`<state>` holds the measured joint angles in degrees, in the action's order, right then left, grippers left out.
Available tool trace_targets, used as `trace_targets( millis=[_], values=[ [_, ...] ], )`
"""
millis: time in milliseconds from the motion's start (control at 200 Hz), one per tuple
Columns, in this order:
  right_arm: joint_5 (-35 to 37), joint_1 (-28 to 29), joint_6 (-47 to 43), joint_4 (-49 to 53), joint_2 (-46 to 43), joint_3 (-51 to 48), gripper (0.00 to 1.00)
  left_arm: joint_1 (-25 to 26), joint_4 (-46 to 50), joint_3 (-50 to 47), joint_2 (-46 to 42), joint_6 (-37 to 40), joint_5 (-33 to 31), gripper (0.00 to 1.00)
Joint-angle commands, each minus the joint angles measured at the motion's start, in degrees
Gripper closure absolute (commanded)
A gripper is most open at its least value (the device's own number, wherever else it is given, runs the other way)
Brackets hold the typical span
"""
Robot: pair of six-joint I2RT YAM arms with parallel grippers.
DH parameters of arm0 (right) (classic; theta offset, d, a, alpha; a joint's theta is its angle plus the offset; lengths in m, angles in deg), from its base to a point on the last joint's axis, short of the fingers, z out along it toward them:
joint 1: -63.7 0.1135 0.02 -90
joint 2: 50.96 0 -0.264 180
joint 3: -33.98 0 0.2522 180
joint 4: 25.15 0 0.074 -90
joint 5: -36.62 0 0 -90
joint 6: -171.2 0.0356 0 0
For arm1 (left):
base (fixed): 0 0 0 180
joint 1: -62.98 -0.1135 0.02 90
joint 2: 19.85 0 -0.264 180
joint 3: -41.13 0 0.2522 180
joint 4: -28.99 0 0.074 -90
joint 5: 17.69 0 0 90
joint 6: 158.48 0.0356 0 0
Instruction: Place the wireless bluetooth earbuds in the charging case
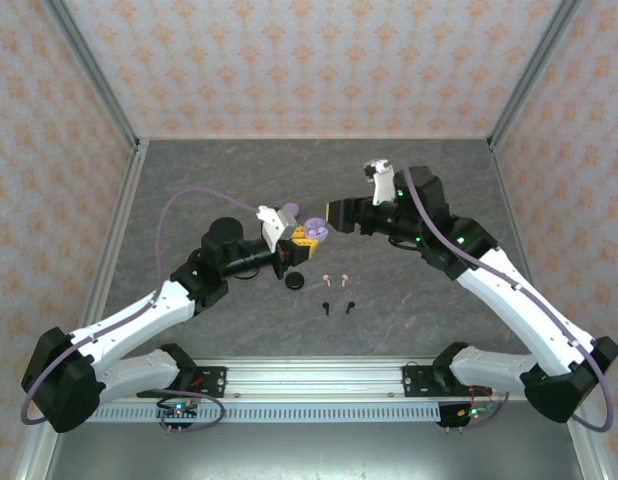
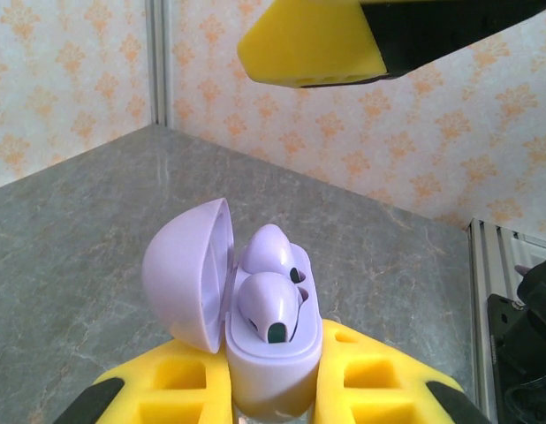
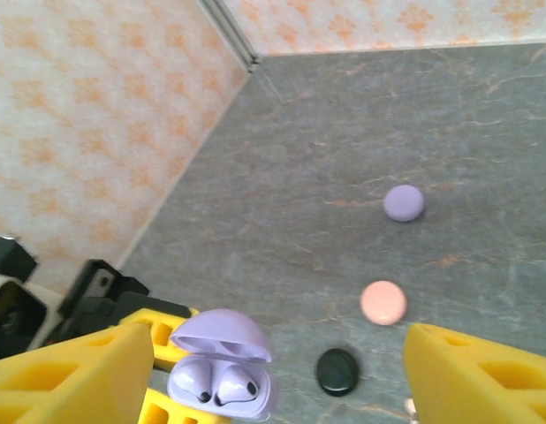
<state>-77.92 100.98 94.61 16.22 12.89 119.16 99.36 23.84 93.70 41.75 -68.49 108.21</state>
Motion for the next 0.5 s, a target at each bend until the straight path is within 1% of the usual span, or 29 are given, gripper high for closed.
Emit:
trace_targets(
  millis=[0,70,135,255,290,415,495],
  values=[
    [-14.2,-0.6,0.0,-4.6,0.1,-2.7,0.23,0.4,-2.5,-0.4,-2.3,1.1,3.1,1.00],
    [-19.4,-0.6,0.7,-5.1,1.6,-2.8,0.23,0.4,-2.0,-0.3,-3.1,1.4,3.8,1.00],
    [-22.5,-0.6,1.6,-5.7,2.9,-3.0,0.23,0.4,-1.6,-0.1,-3.5,1.6,4.4,1.00],
    [-25.0,-0.6,2.1,-6.4,3.6,-2.5,0.24,0.4,-0.9,0.3,-3.6,1.9,5.4,1.00],
    [-25.8,-0.5,2.2,-6.7,5.2,-2.4,0.24,0.4,-0.7,0.5,-3.6,1.8,5.5,1.00],
    [-28.4,-0.5,2.7,-8.2,6.0,-2.2,0.27,0.4,-0.4,0.7,-2.9,1.8,5.8,1.00],
    [-29.4,-0.5,3.1,-9.0,5.9,-2.1,0.31,0.4,-0.2,0.8,-2.6,1.9,5.8,1.00]
  ],
)
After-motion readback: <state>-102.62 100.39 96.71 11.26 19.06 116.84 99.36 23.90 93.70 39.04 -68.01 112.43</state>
